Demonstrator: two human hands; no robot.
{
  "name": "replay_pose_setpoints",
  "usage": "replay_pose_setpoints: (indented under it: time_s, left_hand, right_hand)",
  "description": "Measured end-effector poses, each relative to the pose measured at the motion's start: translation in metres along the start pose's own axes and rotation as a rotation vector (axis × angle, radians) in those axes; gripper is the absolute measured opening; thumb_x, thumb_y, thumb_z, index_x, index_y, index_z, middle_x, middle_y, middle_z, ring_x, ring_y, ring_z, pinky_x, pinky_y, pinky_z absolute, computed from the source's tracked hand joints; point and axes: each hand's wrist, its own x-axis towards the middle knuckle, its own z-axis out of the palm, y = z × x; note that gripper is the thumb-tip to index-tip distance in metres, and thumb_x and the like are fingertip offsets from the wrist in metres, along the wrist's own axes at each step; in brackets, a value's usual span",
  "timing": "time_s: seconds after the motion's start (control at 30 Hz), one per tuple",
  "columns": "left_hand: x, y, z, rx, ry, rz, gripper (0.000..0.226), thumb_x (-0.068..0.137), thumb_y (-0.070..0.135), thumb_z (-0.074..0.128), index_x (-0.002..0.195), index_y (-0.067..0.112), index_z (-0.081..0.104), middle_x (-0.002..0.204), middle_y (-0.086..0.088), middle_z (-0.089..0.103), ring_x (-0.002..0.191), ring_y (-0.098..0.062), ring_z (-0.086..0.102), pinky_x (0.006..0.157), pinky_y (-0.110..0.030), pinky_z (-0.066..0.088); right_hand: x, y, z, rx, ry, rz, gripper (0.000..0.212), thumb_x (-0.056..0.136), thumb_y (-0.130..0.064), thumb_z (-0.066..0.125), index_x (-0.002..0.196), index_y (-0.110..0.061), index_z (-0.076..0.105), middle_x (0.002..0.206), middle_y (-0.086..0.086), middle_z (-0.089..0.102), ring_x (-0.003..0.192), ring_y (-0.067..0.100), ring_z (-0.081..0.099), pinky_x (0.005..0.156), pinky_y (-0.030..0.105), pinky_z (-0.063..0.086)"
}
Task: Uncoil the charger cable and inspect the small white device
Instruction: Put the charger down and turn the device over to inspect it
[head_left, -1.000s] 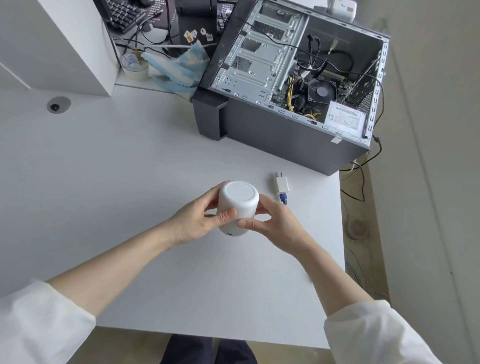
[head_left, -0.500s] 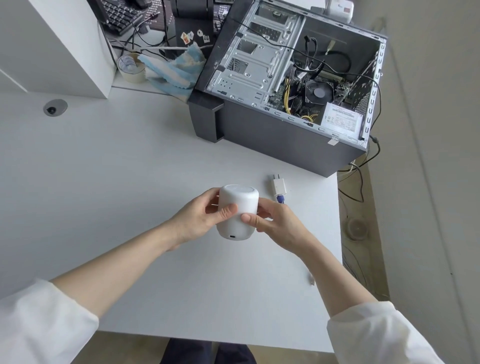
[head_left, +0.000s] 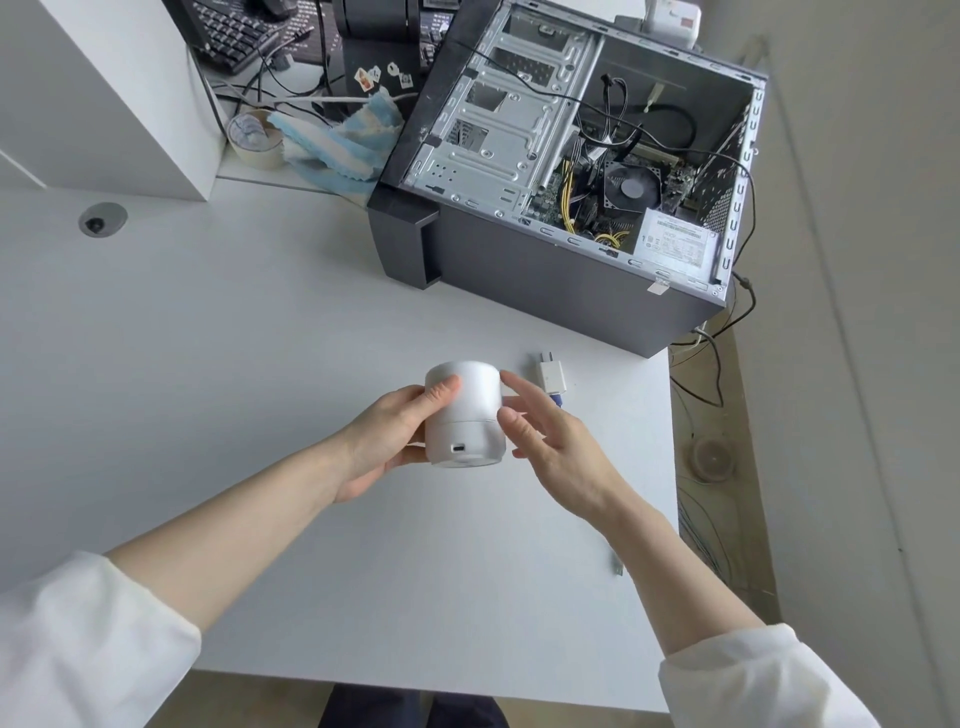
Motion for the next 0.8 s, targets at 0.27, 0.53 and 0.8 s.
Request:
replay_pose_setpoints:
  time_s: [0.27,0.53,0.8]
  left_hand:
    - [0.003,0.003,0.001,-0.006,0.005,-0.069,0.065,0.085,0.065,0.055,0.124,0.014,0.065,0.116,-0.012,0.074,0.107,-0.027,0.070,0.098,-0.041,0.054]
    - [0.004,0.003,0.005,0.001,0.044,-0.040,0.066,0.084,0.066,0.055,0.131,0.020,0.053,0.119,-0.011,0.070,0.098,-0.032,0.073,0.088,-0.041,0.059]
    - [-0.004,0.003,0.006,0.009,0.036,0.070,0.053,0.093,0.050,0.051,0.140,0.031,0.036,0.128,0.001,0.063,0.094,-0.029,0.074,0.087,-0.038,0.059]
  right_hand:
    - [0.002,-0.004,-0.007,-0.130,-0.037,-0.120,0.090,0.078,-0.059,0.075,0.153,-0.041,0.030,0.152,-0.021,0.040,0.132,0.000,0.047,0.098,0.029,0.051]
    - [0.006,-0.003,-0.010,-0.070,-0.030,-0.086,0.087,0.074,-0.054,0.081,0.149,-0.039,0.040,0.147,-0.020,0.047,0.128,0.000,0.051,0.100,0.037,0.054]
    - [0.004,0.005,-0.008,0.107,0.049,0.000,0.075,0.079,-0.053,0.077,0.145,-0.034,0.048,0.139,-0.015,0.056,0.121,-0.001,0.057,0.079,0.014,0.053]
